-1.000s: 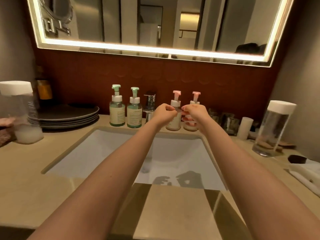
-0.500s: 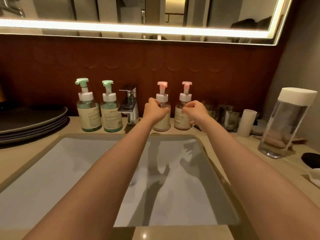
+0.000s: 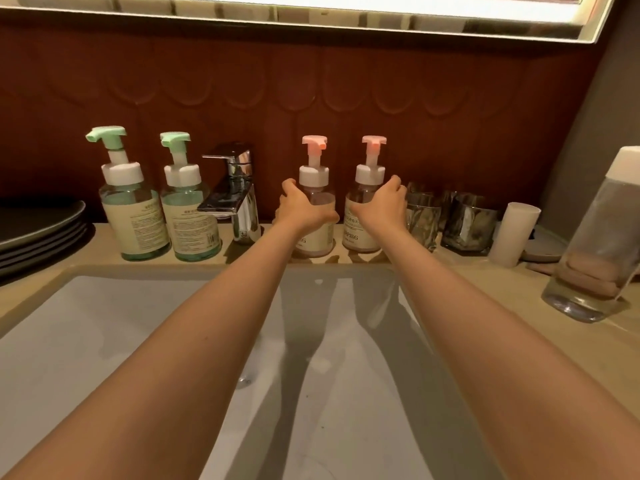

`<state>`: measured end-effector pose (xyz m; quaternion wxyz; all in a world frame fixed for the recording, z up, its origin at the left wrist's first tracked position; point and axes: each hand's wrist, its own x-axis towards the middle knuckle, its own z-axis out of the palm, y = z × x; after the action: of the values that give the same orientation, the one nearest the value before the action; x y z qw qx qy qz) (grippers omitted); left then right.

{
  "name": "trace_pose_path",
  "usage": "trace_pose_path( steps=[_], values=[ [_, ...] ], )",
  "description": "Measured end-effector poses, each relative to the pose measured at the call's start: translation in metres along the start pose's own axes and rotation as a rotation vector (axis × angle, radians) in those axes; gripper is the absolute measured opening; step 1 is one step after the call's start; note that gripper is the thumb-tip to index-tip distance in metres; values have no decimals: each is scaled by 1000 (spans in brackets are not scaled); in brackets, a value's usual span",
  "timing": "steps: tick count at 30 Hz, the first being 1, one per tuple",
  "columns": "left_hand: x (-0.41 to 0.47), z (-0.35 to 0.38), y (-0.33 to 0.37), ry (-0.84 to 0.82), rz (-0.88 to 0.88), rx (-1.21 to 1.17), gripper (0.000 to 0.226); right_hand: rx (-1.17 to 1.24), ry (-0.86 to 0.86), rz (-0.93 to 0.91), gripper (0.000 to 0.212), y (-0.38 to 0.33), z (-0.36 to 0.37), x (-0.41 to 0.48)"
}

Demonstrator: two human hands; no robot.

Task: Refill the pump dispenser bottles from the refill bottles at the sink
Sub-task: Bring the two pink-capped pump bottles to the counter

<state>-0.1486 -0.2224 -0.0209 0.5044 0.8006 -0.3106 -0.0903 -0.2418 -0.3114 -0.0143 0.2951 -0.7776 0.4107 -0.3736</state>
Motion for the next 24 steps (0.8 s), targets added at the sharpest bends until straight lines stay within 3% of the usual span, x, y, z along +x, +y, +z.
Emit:
trace_pose_path(
  steps=[7,13,24],
  values=[
    [7,0,-2,40,12,169,104,-56,2,-25,88,-2,11,7],
    [0,-9,-2,-15,36,88,99,55,-32,57,82,-4,8,5],
    [-42,-31,16,-23,70,-24,92,-20,15,48,87,-26,-35,-31]
  ],
)
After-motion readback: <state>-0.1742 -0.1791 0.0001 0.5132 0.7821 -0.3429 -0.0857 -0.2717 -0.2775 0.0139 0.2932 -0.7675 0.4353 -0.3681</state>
